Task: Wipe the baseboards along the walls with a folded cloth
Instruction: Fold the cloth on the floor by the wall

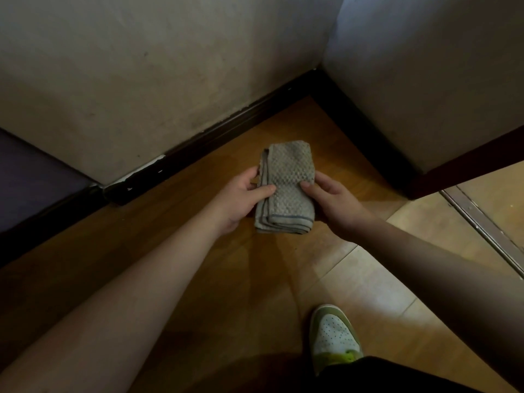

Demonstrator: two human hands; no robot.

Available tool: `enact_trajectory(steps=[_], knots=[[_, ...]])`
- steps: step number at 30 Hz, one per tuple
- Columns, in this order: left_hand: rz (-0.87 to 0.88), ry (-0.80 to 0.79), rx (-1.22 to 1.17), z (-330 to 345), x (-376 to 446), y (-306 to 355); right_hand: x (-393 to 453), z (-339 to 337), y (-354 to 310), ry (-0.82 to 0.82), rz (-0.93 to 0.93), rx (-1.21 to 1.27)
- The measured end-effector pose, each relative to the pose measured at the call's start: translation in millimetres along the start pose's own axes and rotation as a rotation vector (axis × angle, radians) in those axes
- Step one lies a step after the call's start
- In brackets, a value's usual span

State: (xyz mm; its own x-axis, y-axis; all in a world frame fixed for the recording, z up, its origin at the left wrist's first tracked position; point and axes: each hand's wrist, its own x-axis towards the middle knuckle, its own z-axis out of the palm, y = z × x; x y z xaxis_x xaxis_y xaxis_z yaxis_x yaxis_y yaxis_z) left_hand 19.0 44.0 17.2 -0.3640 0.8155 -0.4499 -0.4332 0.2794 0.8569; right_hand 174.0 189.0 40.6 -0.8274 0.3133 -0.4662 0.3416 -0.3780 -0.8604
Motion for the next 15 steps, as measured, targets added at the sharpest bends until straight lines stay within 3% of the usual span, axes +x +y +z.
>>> enact_trajectory(steps=[10, 15], knots=[[-0.057, -0.023, -0.308, 6.8, -3.3, -2.1, -2.5, 6.7, 0.1, -0.066, -0.06, 0.182], [-0.032, 0.005, -0.168, 5.4, -5.9, -1.0, -0.6, 7.5, -3.6, -0.043, -0.016, 0.042]])
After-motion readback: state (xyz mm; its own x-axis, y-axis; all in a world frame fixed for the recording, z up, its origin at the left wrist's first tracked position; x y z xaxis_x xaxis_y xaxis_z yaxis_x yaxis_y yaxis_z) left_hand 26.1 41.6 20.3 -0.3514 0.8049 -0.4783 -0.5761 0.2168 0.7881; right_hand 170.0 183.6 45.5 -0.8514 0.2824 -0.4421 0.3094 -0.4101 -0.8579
